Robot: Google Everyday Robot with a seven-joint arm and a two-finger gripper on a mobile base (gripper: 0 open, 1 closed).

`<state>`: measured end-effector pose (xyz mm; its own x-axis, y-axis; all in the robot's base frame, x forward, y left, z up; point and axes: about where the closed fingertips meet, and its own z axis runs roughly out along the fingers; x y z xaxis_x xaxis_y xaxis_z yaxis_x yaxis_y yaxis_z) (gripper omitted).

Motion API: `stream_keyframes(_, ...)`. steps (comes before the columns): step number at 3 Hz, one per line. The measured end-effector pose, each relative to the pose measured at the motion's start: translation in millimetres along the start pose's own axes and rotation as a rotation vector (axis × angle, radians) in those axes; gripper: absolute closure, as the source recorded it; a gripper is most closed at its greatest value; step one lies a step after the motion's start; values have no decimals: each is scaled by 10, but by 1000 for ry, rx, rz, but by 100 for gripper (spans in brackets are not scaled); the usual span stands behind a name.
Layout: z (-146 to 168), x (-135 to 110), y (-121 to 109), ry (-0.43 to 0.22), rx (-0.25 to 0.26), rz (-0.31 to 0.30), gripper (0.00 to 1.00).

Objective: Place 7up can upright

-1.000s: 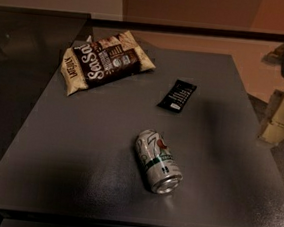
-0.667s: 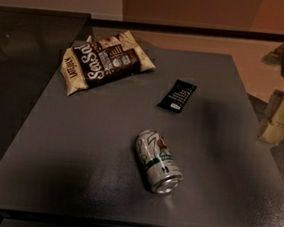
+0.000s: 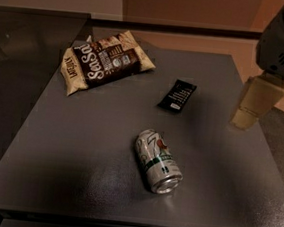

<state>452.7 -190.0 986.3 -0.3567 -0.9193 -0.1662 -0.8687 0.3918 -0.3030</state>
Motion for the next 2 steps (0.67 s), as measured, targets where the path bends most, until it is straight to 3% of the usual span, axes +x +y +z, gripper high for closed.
stream_keyframes(2, 91, -427, 192, 29, 87, 208, 0)
